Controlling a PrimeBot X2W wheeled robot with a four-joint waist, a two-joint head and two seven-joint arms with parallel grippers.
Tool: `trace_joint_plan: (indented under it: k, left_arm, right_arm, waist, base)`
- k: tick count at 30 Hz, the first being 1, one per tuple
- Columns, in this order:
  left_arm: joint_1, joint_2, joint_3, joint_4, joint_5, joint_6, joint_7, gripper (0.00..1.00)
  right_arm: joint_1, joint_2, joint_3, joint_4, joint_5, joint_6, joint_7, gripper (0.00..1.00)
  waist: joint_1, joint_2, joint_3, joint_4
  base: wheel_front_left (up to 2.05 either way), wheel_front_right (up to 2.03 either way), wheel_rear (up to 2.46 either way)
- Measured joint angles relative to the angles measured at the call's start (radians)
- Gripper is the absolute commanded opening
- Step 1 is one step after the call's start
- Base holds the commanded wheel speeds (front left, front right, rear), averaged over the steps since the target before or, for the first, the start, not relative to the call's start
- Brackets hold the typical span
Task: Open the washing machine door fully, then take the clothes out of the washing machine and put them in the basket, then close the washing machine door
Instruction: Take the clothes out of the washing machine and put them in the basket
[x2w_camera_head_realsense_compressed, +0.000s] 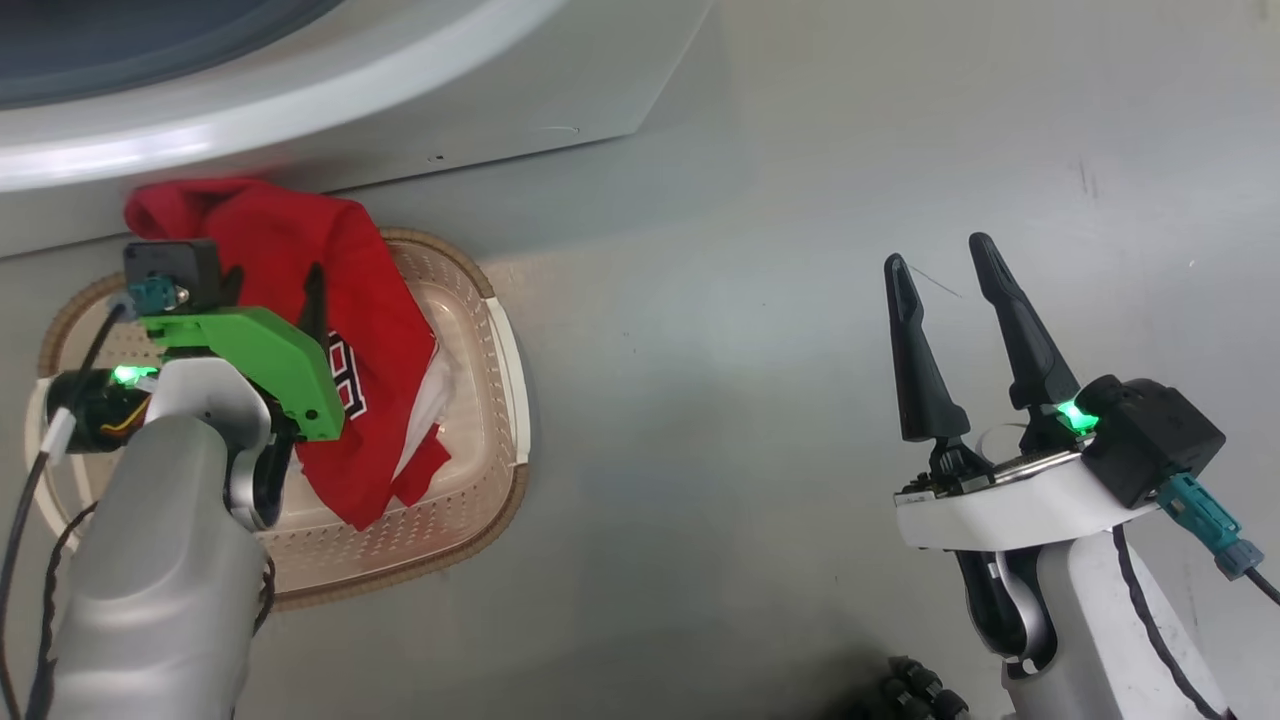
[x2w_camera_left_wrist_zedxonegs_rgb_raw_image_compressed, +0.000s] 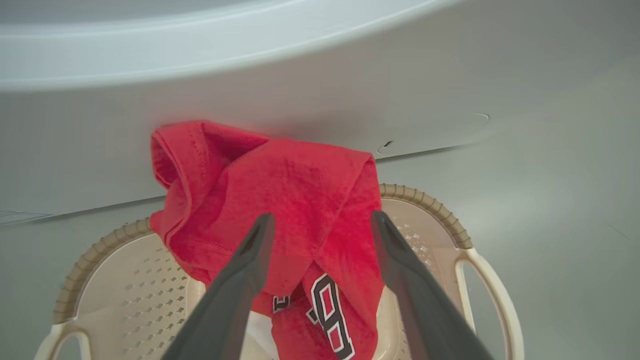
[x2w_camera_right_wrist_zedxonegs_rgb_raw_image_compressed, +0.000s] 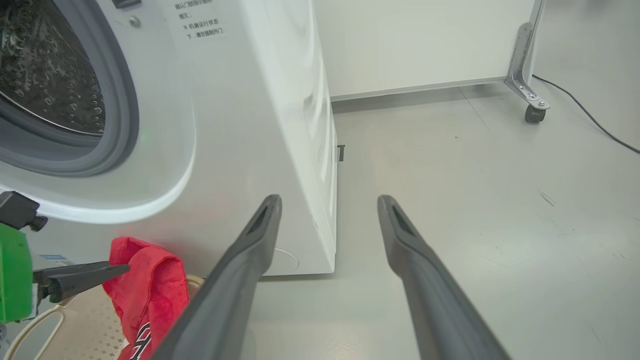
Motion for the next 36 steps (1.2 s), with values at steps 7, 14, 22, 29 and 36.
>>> trace_joint_plan:
  k: [7, 14, 22, 29, 36]
  left_arm:
    - [-0.074, 0.01, 0.023, 0.058, -0.01, 0.0, -0.011, 1.0]
    - [-0.127, 0.023, 0.049, 0.108, -0.02, 0.0, -0.044, 1.0]
    - [-0.168, 0.028, 0.067, 0.173, -0.032, -0.005, -0.093, 0.49]
    - [-0.189, 0.021, 0.066, 0.221, -0.033, -0.015, -0.123, 0.0]
    - [-0.192, 0.02, 0.067, 0.255, -0.033, -0.022, -0.181, 0.0]
  right_arm:
    - [-0.035, 0.0, -0.004, -0.007, 0.007, 0.0, 0.0, 1.0]
    - [-0.055, 0.0, -0.007, -0.007, 0.017, 0.002, 0.0, 1.0]
    - [-0.069, 0.0, -0.014, -0.003, 0.027, 0.002, 0.0, 1.0]
    - [-0.071, 0.0, -0.017, 0.002, 0.027, 0.002, 0.0, 1.0]
    - [-0.073, 0.0, -0.023, 0.003, 0.027, 0.003, 0.0, 1.0]
  waist:
    - [0.0, 0.0, 0.069, -0.02]
    - [0.0, 0.0, 0.117, -0.031]
    - [0.0, 0.0, 0.143, -0.037]
    - [-0.0001, 0.0, 0.146, -0.036]
    - [0.0, 0.0, 0.147, -0.031]
  base:
    - [0.0, 0.0, 0.0]
    - [0.0, 0.0, 0.0]
    - [0.0, 0.0, 0.0]
    - [0.0, 0.0, 0.0]
    - [0.0, 0.0, 0.0]
